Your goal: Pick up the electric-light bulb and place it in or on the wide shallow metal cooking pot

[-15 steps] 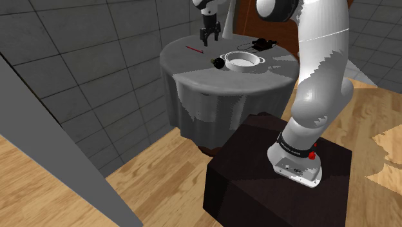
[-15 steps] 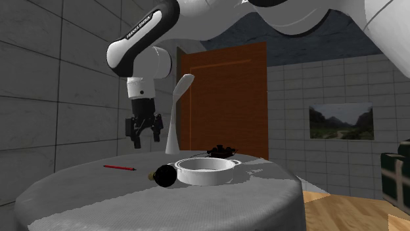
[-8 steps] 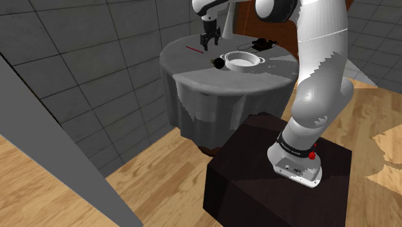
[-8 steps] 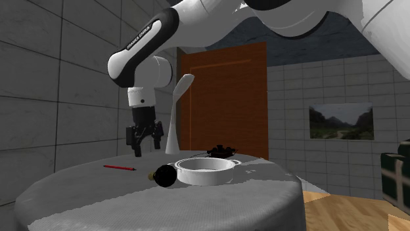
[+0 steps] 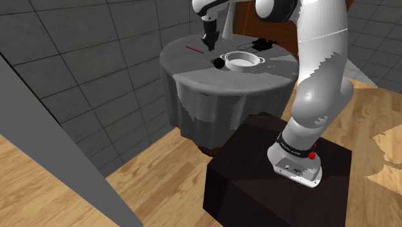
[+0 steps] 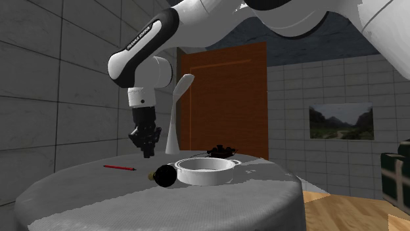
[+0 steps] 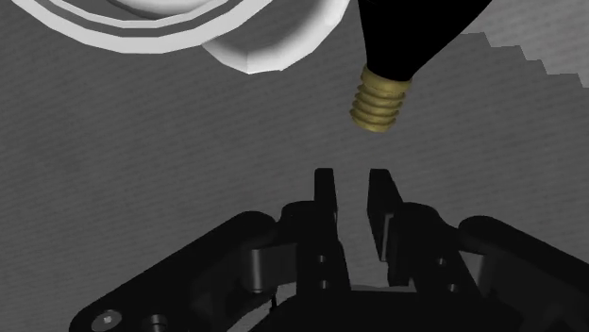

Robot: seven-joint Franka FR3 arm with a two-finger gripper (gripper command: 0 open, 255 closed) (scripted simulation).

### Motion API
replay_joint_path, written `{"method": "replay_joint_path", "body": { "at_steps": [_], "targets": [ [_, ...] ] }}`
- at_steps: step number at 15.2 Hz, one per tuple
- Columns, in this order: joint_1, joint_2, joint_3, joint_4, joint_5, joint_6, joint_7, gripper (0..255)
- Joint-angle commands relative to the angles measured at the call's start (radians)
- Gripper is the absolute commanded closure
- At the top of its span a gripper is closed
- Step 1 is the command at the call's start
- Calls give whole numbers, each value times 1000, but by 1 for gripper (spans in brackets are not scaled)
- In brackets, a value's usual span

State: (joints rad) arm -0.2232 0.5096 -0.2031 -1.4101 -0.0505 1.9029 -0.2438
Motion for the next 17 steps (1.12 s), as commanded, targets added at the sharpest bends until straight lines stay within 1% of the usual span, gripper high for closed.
{"method": "replay_joint_path", "body": {
  "at_steps": [1, 7, 8, 14, 15, 17],
  "targets": [
    [0, 0, 0, 0, 0, 0, 0, 255],
    [0, 0, 0, 0, 0, 0, 0, 255],
    [0, 0, 0, 0, 0, 0, 0, 0],
    [3, -4, 14, -36, 12, -232, -35, 0],
    [3, -4, 14, -36, 12, -233, -35, 0],
    [3, -8, 14, -68, 11, -205, -34, 0]
  ]
}}
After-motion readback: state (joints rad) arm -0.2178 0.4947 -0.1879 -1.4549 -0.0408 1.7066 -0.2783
